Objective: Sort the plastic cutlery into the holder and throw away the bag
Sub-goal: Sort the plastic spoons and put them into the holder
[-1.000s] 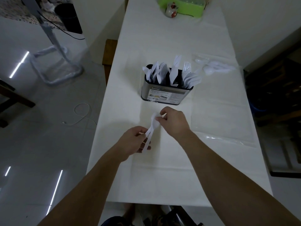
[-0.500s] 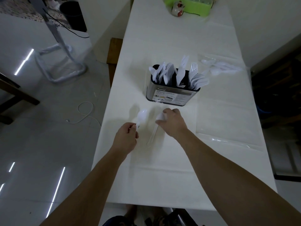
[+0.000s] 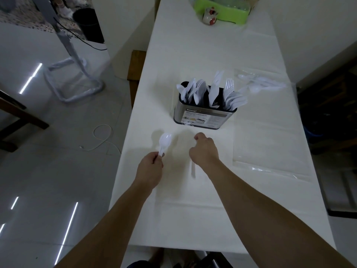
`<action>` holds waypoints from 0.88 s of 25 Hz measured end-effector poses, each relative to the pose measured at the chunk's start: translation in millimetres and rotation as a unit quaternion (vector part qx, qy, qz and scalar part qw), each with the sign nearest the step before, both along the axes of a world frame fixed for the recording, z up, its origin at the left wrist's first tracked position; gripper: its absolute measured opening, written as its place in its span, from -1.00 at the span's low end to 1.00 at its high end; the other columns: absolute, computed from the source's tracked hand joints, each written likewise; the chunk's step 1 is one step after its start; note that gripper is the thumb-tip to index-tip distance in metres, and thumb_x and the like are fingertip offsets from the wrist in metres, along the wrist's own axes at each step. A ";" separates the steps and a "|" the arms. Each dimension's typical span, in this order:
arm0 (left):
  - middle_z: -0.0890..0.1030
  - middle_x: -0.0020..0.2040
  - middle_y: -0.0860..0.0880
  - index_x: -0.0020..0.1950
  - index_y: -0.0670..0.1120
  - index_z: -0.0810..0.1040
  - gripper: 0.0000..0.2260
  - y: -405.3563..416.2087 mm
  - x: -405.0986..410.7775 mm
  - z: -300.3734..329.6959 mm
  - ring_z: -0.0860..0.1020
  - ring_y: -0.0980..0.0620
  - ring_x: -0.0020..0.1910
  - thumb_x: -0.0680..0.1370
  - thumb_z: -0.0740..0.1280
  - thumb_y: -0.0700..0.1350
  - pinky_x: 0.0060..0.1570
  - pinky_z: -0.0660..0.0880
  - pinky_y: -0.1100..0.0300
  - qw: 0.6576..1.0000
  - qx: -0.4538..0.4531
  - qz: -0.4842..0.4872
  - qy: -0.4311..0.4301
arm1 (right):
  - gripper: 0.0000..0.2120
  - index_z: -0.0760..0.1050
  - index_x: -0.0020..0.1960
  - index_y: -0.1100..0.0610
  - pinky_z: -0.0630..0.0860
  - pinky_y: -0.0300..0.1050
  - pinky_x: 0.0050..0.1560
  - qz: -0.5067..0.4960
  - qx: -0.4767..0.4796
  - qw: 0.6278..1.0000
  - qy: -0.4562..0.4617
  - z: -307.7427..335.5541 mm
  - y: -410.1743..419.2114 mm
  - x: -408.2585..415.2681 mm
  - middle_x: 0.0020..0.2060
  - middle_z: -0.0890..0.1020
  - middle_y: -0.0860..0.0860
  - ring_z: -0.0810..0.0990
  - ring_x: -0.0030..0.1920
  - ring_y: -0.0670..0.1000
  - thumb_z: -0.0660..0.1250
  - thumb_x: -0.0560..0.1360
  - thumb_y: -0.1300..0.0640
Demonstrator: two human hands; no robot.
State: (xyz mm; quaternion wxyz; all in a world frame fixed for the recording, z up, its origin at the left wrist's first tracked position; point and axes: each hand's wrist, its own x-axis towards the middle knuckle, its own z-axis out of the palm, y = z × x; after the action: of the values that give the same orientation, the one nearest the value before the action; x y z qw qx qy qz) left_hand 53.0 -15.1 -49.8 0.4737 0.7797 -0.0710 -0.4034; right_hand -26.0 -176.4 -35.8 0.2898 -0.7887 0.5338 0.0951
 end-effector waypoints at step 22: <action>0.45 -0.41 -0.09 -0.07 -0.11 0.53 -0.72 -49.8 -21.7 68.0 0.38 -0.04 -0.50 0.66 0.17 0.03 -0.49 0.35 0.21 0.977 -0.154 -0.147 0.008 | -0.89 0.50 -0.09 0.02 0.57 -0.16 -0.36 0.101 0.050 0.973 -0.201 127.1 -43.6 -10.9 -0.25 0.68 -0.04 0.69 -0.30 -0.06 0.30 0.53 0.22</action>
State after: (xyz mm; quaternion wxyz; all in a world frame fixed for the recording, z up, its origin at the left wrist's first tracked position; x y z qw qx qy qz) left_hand 31.3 -64.9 18.3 0.5246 0.6748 -0.2421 -0.4591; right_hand -36.9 -220.0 91.3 0.4190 -0.8260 0.3769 -0.0104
